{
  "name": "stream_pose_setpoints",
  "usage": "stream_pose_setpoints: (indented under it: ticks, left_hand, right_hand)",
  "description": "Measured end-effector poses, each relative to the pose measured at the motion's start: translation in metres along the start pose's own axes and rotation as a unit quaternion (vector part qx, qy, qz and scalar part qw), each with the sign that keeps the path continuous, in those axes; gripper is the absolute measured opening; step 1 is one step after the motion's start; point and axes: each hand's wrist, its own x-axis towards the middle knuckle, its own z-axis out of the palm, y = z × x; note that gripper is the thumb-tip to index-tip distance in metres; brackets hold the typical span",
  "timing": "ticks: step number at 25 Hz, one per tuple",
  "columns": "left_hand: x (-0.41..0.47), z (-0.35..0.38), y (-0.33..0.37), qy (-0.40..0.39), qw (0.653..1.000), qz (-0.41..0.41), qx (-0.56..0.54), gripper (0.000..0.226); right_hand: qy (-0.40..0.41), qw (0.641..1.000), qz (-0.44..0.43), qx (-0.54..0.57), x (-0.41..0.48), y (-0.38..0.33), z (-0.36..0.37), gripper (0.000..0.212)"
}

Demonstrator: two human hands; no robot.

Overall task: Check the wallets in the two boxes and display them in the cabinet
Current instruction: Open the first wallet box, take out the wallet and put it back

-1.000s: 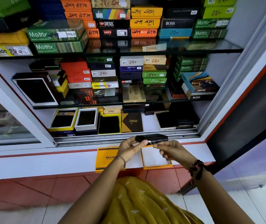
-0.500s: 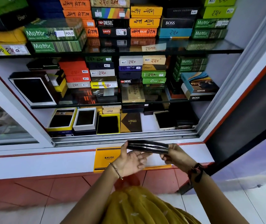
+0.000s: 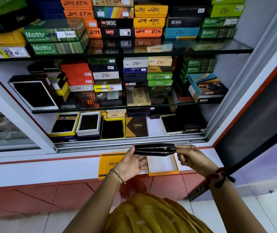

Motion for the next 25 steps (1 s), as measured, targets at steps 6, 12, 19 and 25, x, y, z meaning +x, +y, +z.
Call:
stream_pose_setpoints:
  ticks: [6, 12, 19, 25]
  left_hand:
    - [0.003, -0.006, 0.003, 0.165, 0.971, 0.069, 0.158, 0.068]
    - [0.023, 0.014, -0.028, 0.231, 0.864, 0.054, 0.444, 0.054]
    - [0.026, -0.009, -0.044, 0.194, 0.579, -0.025, 0.792, 0.086]
    - [0.023, -0.008, -0.037, 0.208, 0.504, 0.016, 0.838, 0.065]
  right_hand:
    - [0.013, 0.998, -0.001, -0.064, -0.015, -0.014, -0.01, 0.019]
    - [0.004, 0.976, -0.03, -0.218, 0.003, 0.013, 0.027, 0.014]
    - [0.121, 0.863, -0.13, -0.472, 0.025, 0.069, 0.024, 0.01]
    - [0.198, 0.788, -0.132, -0.568, 0.037, 0.094, 0.039, 0.036]
